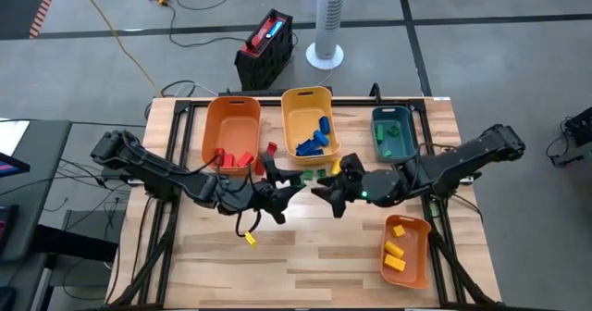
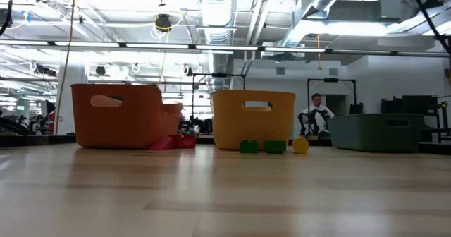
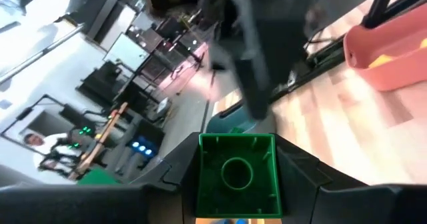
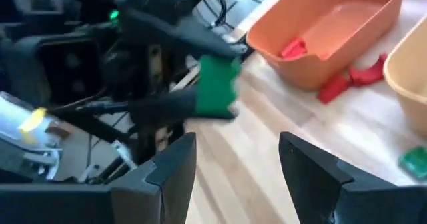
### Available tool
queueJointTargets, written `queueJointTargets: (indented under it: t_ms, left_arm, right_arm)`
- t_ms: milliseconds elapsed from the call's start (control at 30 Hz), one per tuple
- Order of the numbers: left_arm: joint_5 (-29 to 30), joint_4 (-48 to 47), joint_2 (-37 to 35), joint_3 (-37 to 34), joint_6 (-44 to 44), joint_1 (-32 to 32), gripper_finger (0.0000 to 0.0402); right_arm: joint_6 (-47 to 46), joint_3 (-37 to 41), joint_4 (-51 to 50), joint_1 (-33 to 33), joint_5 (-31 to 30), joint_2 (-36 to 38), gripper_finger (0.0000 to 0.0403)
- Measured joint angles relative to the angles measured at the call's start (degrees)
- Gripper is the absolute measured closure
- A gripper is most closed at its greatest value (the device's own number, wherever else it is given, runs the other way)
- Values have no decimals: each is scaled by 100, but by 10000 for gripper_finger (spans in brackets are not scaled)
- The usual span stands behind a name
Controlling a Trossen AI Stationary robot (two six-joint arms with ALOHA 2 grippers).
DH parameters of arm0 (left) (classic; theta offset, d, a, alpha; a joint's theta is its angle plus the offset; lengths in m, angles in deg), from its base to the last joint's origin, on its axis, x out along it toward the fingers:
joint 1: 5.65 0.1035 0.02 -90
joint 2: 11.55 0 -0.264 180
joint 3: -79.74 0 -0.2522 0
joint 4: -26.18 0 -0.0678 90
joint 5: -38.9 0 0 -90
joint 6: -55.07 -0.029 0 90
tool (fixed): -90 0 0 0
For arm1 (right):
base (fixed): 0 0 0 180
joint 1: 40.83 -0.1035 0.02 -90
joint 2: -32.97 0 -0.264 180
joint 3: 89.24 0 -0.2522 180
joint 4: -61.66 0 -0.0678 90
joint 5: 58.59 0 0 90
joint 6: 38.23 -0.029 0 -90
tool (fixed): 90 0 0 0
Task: Sort blocks
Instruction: Put the green game piece into the blue bin
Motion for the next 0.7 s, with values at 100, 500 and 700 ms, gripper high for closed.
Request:
queueJointTargets:
  t_ms: [100, 500, 700]
  left_arm:
    - [-16, 24, -2, 0, 27, 0, 272]
    - [-15, 67, 23, -2, 115, 56, 272]
    - [-16, 74, 36, -2, 115, 68, 272]
  right_arm:
    - [210, 2, 211, 175, 6, -25, 175]
    - [482, 4, 970, 627, 784, -286, 175]
    - [484, 4, 1451, 618, 976, -638, 175]
